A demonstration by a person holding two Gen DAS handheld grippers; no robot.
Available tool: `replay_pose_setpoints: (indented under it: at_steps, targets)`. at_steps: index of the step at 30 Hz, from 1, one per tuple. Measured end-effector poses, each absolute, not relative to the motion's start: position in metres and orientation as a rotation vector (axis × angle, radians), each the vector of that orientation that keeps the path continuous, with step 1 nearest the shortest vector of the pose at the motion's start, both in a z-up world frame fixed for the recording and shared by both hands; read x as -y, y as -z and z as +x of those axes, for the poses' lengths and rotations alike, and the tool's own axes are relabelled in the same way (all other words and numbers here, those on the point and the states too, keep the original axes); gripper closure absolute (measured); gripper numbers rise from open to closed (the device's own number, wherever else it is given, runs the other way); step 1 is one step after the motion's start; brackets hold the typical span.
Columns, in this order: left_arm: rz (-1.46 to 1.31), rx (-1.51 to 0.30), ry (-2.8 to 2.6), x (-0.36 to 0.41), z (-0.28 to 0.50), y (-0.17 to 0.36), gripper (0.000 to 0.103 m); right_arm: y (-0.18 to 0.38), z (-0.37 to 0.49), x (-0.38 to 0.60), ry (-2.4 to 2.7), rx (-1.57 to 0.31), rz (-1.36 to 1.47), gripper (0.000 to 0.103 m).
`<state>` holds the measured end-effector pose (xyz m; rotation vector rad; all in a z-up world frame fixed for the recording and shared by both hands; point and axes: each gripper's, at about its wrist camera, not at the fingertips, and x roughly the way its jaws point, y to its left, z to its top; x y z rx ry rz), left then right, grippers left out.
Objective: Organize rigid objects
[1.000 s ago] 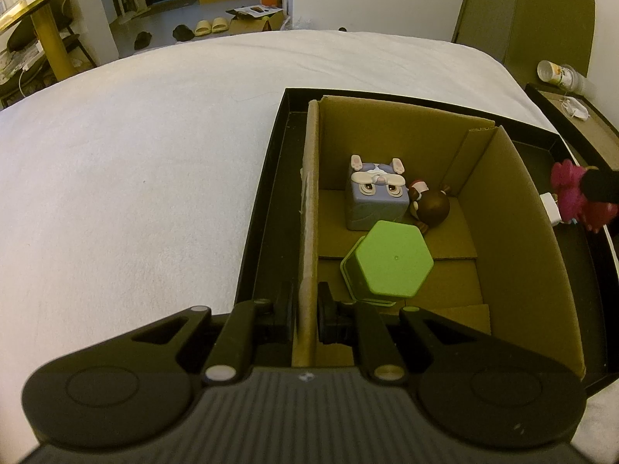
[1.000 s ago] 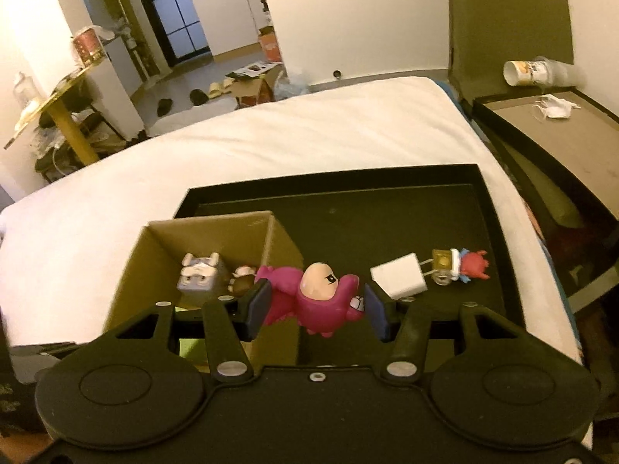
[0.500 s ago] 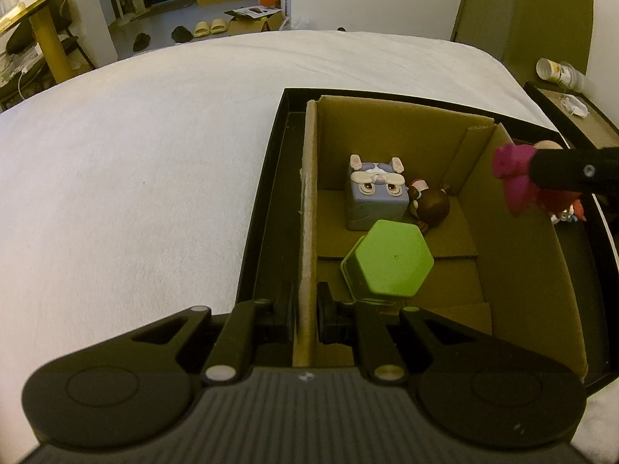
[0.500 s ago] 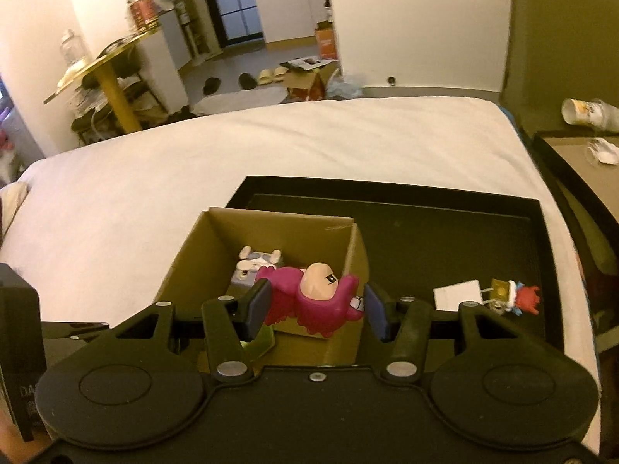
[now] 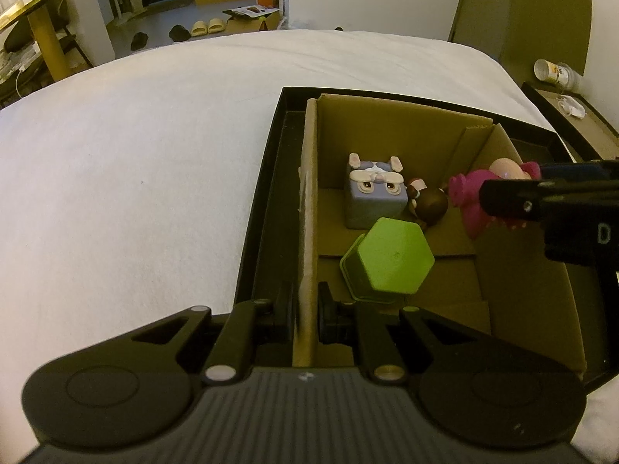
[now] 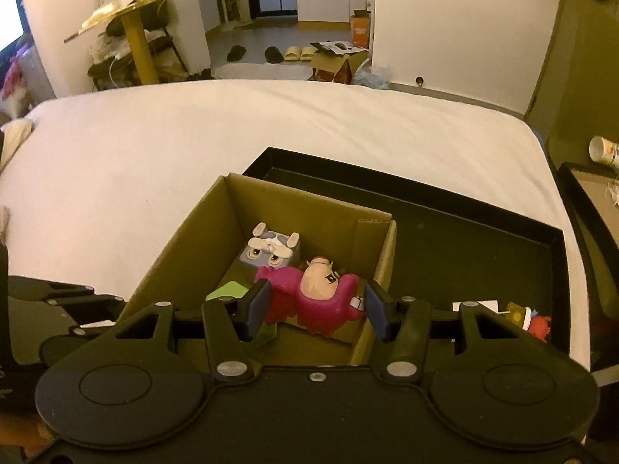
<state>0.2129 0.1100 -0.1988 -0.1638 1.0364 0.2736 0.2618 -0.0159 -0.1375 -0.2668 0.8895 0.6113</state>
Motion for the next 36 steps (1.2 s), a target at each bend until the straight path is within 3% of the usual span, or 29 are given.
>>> replay_pose_setpoints:
  at_steps: [36]
  targets:
    - [-0.118, -1.052, -0.294, -0.1, 0.218, 0.198, 0.092, 0.128, 0.278, 0.077, -0.515, -0.865, -0.114, 0.04]
